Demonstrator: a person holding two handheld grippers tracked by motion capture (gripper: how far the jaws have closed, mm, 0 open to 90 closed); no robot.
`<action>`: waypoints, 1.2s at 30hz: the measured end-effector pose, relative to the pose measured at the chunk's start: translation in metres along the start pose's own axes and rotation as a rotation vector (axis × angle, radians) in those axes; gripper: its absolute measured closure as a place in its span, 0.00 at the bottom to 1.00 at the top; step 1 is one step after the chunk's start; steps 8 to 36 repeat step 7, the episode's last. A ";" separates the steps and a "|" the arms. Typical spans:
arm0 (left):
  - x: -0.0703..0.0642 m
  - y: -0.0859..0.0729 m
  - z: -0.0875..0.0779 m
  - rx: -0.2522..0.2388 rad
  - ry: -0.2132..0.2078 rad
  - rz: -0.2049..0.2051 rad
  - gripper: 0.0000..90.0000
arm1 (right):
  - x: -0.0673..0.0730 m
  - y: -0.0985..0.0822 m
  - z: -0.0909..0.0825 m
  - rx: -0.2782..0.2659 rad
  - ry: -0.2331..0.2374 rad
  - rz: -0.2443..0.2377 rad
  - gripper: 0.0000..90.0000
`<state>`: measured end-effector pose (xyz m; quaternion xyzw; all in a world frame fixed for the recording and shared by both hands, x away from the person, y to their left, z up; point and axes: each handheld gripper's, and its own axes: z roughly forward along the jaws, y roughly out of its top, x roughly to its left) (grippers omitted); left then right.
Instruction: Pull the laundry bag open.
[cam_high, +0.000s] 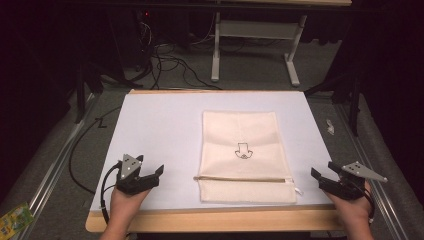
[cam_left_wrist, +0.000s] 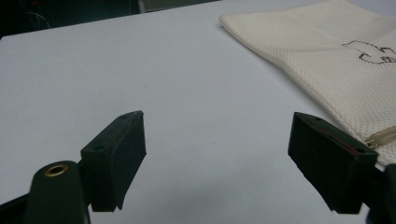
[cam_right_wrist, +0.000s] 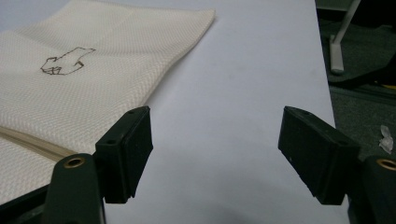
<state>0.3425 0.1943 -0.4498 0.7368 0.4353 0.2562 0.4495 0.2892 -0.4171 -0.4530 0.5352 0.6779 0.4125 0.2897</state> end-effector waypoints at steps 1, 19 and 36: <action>0.000 0.000 0.000 0.002 0.000 0.000 0.22 | -0.001 -0.001 0.000 0.003 0.001 0.010 0.29; -0.005 -0.001 0.005 0.028 -0.008 0.046 0.22 | 0.006 0.001 0.003 0.010 0.001 -0.013 0.29; -0.005 -0.001 0.005 0.028 -0.008 0.046 0.22 | 0.006 0.001 0.003 0.010 0.001 -0.013 0.29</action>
